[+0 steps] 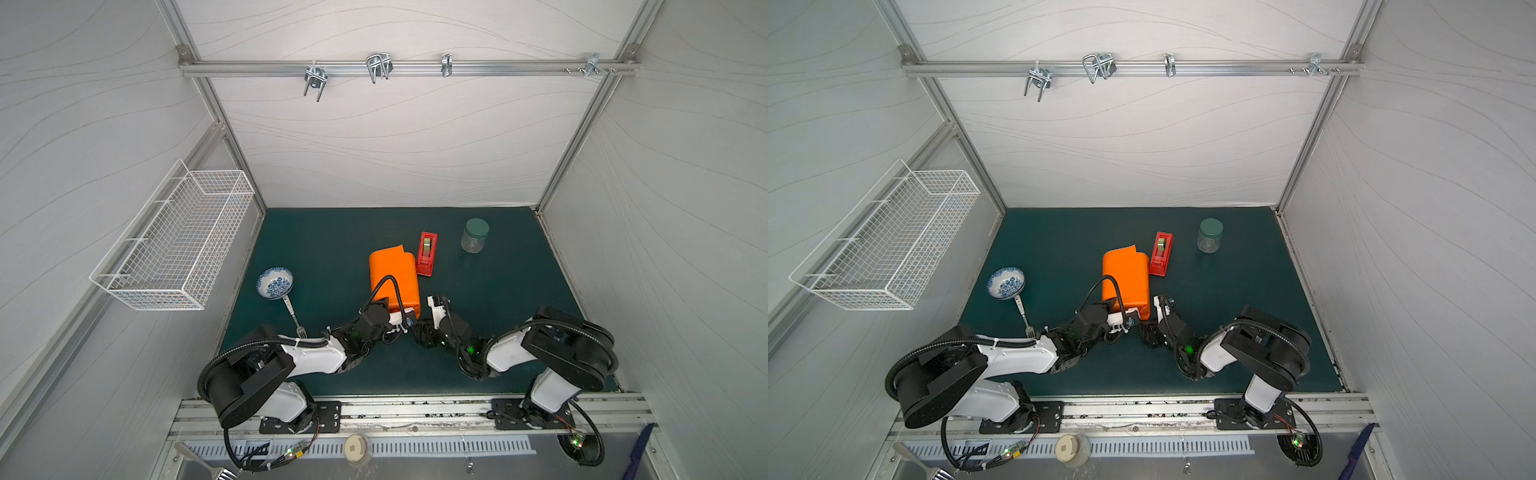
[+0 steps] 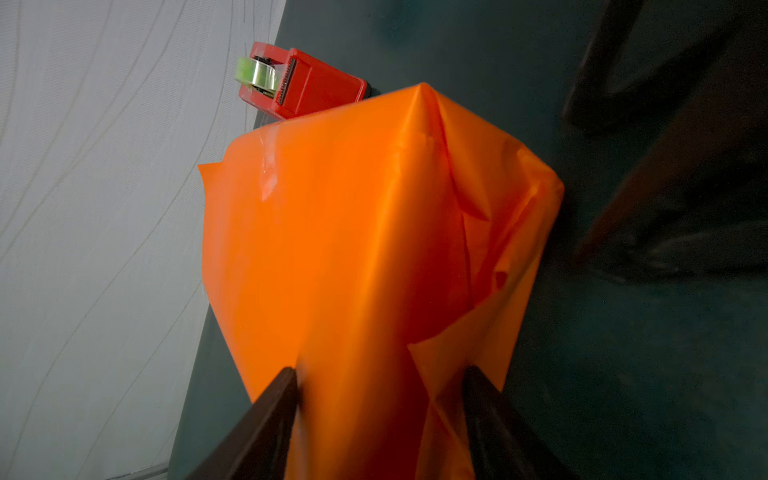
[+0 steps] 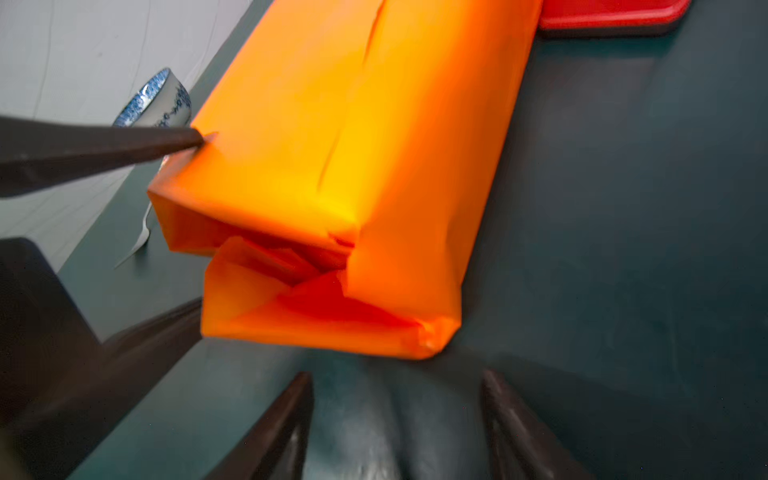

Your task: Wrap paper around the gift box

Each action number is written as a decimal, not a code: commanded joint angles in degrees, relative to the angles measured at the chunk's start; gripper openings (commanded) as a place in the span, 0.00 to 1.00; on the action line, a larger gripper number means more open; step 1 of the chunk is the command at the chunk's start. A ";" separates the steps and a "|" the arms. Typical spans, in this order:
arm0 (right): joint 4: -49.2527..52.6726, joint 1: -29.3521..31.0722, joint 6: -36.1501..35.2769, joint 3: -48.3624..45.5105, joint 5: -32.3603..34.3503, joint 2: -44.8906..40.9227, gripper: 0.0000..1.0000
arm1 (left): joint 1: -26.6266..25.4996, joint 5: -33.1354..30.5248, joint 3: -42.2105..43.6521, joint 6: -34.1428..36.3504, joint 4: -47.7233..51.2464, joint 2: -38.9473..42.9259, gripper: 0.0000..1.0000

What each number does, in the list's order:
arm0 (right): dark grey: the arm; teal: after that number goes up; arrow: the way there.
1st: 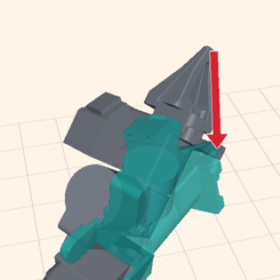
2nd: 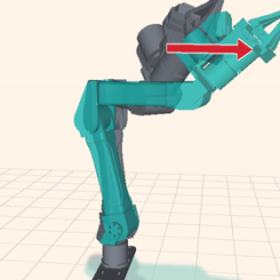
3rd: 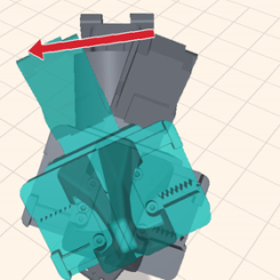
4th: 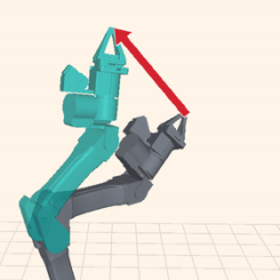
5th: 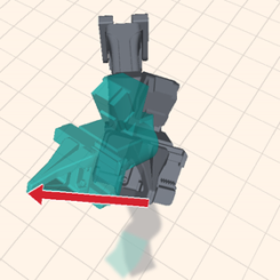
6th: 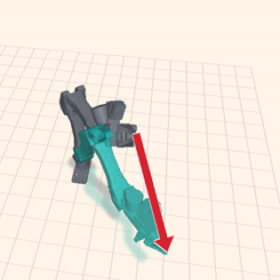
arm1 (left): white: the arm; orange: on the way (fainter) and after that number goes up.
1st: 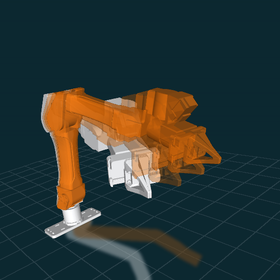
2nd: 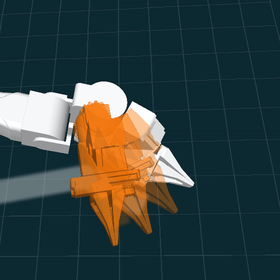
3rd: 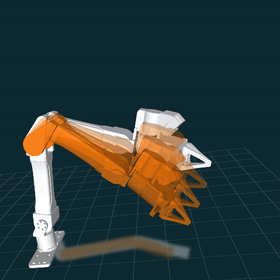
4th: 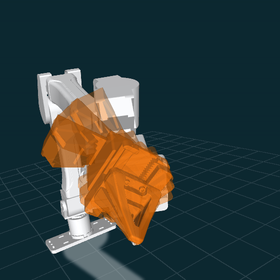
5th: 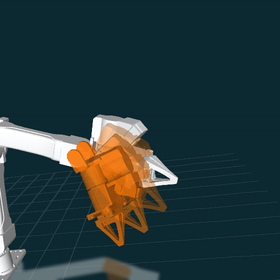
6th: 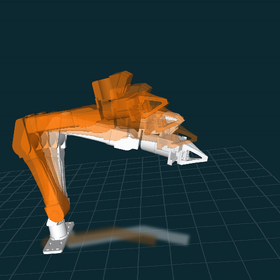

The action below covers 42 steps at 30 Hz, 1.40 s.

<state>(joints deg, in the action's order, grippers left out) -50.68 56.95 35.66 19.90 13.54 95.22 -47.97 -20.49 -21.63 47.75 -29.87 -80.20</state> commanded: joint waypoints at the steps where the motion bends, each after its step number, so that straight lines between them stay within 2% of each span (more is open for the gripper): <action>1: 3.64 -1.41 -1.32 1.07 1.12 2.45 0.71 | 0.59 1.76 -1.31 -0.62 1.04 -0.05 0.64; 13: 4.62 -4.12 -3.42 5.72 -1.81 4.09 0.70 | 0.72 3.37 -1.51 -1.69 2.79 1.34 0.66; 20: 3.61 -4.37 -2.99 5.63 -2.15 4.21 0.67 | 0.73 3.14 -1.14 -1.49 2.92 3.60 0.86; 25: 2.55 -4.39 -2.70 5.41 -2.74 3.93 0.66 | 0.72 1.76 -1.81 1.62 2.36 2.30 0.99; 34: 2.34 -4.37 -2.62 5.32 -3.26 3.39 0.63 | 0.70 0.91 -3.98 6.89 -0.58 -4.48 0.99; 42: 2.42 -4.39 -2.91 4.90 -3.18 2.13 0.63 | 1.90 1.07 -4.63 7.41 -2.61 -8.63 0.97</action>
<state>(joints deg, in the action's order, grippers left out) -47.97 52.77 32.75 25.28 10.41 98.41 -46.74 -19.75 -24.84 53.87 -31.33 -87.02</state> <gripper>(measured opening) 0.629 0.976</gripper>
